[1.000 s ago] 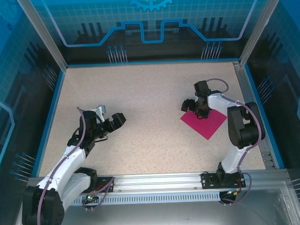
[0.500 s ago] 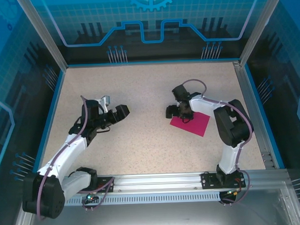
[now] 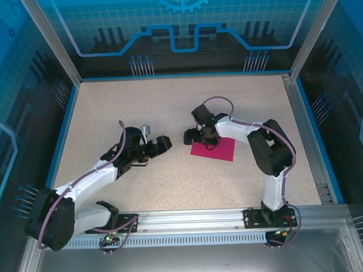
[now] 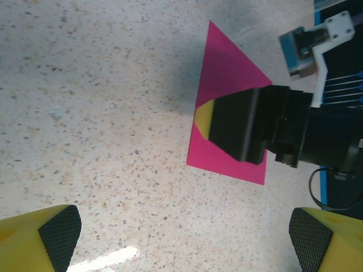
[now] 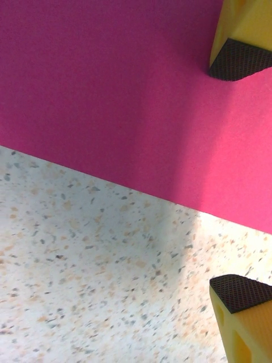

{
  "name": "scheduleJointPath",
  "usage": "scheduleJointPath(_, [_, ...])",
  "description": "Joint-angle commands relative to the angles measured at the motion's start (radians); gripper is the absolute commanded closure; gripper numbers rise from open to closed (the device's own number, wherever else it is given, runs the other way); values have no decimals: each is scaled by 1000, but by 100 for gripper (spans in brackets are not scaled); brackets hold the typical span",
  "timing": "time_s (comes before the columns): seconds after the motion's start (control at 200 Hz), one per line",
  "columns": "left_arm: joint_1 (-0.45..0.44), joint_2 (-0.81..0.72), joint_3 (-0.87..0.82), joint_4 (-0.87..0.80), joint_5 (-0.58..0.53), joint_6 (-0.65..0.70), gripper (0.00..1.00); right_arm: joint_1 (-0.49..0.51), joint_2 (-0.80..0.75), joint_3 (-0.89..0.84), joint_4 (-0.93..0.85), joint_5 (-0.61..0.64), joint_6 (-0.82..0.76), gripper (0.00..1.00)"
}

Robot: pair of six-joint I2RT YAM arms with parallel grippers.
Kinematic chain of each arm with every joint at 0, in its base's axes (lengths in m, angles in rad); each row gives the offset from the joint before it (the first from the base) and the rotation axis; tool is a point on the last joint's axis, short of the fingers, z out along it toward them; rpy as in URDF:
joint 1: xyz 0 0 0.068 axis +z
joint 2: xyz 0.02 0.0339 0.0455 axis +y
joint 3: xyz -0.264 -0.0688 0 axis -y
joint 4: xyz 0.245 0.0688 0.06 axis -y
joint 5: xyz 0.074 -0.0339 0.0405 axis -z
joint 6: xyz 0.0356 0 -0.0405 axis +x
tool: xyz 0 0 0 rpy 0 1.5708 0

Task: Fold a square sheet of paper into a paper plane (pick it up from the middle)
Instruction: Move the square sheet of paper to the center of the table.

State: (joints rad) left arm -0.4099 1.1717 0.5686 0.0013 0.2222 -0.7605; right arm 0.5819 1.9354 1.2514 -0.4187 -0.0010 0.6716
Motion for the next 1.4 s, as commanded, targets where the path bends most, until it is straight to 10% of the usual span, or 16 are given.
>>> scheduleJointPath(0.0, [-5,-16,50,-63,-59,12,2,7,-17,-83,94,-94,219,7])
scheduleJointPath(0.435, [-4,-126,72,-251,-56,-4,2,0,-291,-564,780,-71,482,2])
scheduleJointPath(0.97, [-4,-131,-36,-115,-77,-87,1,-79,-370,-464,441,-250,217,0])
scheduleJointPath(1.39, [-3,-54,110,-285,-100,65,2,173,10,292,-452,575,12,1])
